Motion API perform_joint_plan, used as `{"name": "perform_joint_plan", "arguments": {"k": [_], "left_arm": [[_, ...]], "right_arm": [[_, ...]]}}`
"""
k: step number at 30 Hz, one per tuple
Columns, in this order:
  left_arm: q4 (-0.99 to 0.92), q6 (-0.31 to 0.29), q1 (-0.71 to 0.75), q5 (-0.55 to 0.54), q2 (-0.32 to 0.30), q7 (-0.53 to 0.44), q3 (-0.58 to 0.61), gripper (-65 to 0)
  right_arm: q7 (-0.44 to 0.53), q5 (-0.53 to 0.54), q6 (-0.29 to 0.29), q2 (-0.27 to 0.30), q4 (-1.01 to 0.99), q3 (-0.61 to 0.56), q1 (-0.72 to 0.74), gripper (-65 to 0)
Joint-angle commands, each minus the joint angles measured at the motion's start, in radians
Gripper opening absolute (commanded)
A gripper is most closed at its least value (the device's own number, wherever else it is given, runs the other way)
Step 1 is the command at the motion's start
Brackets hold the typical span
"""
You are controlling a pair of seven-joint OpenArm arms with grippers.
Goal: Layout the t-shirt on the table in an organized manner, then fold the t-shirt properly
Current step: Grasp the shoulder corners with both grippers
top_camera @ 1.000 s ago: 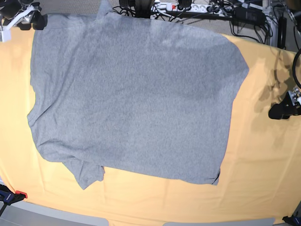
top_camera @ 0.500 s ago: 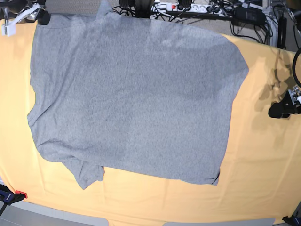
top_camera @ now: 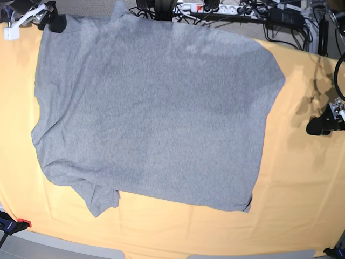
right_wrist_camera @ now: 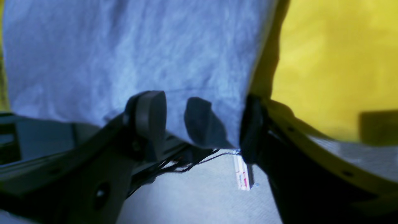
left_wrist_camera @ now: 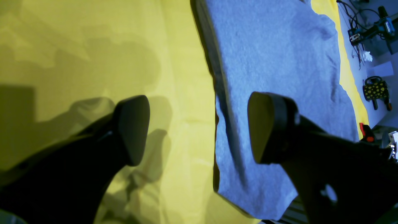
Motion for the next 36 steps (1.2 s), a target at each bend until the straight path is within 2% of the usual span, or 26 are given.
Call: {"name": "perform_joint_plan", "arguments": {"k": [1, 3, 5, 10, 13, 21, 27, 33, 36], "left_arm": [[0.014, -0.005, -0.018, -0.025, -0.031, -0.015, -0.01, -15.6], [0.014, -0.005, -0.017, -0.025, -0.031, -0.015, -0.01, -15.6], [0.014, -0.005, -0.017, -0.025, -0.031, -0.015, -0.01, -15.6], [0.014, -0.005, -0.017, -0.025, -0.031, -0.02, -0.01, -15.6], [0.014, -0.005, -0.017, -0.025, -0.031, -0.019, -0.01, -15.6], [0.033, -0.005, -0.017, -0.025, -0.031, -0.015, -0.01, -15.6], [0.175, -0.005, 0.013, -0.025, -0.034, -0.015, -0.01, -15.6], [0.275, -0.005, 0.168, -0.025, -0.031, -0.015, -0.011, -15.6], [0.276, -0.005, 0.221, -0.025, -0.029, -0.015, -0.05, -15.6]], "right_arm": [[-0.011, 0.011, 0.004, 0.01, 0.006, 0.003, -0.013, -27.3], [-0.01, 0.016, 0.004, 0.01, 0.006, 0.003, -0.013, -27.4], [0.001, 0.015, 0.004, 0.01, 0.006, 0.003, -0.013, -31.2], [0.008, 0.012, 0.004, 0.012, 0.007, 0.003, -0.01, -56.6], [0.008, 0.012, 0.004, 0.022, 0.007, 0.003, -0.007, -64.0], [0.008, 0.012, 0.004, 0.106, 0.01, 0.003, -0.007, -65.0], [0.014, 0.008, 0.004, 0.112, 0.01, 0.003, 0.01, -65.0], [0.015, 0.012, 0.004, 0.112, 0.026, 0.003, 0.016, -65.0], [0.014, 0.012, 0.004, 0.112, 0.045, 0.003, 0.026, -65.0]]}}
